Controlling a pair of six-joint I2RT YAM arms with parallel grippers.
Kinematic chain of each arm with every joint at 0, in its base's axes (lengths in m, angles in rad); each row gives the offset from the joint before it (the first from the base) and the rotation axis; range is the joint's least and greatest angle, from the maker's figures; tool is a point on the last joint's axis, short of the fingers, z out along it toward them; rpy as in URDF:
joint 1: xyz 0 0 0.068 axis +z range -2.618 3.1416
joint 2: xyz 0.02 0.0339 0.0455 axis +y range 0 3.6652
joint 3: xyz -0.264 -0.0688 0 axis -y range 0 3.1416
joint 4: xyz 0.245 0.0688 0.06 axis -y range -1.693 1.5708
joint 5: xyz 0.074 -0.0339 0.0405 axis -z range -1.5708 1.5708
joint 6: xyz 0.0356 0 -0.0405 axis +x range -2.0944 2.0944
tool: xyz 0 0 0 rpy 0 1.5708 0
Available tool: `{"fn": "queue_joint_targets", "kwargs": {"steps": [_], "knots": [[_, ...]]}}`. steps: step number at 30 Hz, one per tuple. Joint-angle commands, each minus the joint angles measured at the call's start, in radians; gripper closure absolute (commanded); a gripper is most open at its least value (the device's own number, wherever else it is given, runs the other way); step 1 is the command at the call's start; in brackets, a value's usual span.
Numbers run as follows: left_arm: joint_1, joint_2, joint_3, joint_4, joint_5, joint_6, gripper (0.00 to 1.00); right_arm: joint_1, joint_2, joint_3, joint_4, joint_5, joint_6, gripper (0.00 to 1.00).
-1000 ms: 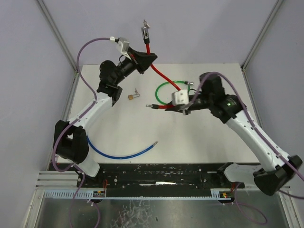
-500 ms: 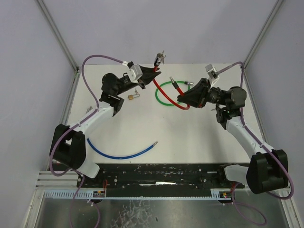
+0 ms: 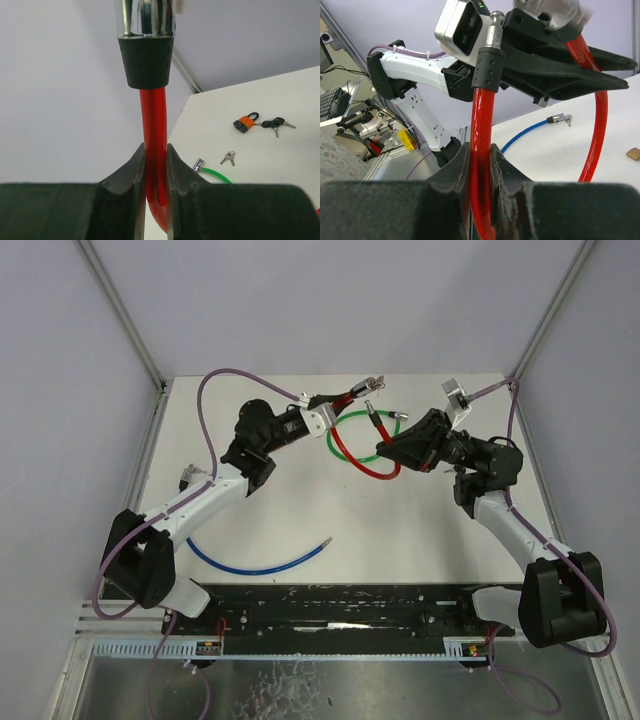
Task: Lock with the key
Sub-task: Lock the lock.
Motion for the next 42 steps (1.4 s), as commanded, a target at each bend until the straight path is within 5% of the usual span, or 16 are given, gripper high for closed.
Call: {"fn": "queue_joint_targets", "kwargs": {"steps": [1,32,42], "knots": [[-0.019,-0.016,0.003,-0.009,-0.021,0.108,1.00,-0.012,-0.006,0.010,0.049,0.039,0.014,1.00],[-0.026,-0.037,-0.007,0.037,-0.010,0.040,1.00,-0.035,-0.009,-0.012,-0.054,0.066,-0.068,1.00],[-0.042,-0.029,0.007,-0.039,0.010,0.118,1.00,-0.035,-0.005,-0.009,-0.066,0.068,-0.067,1.00]]}}
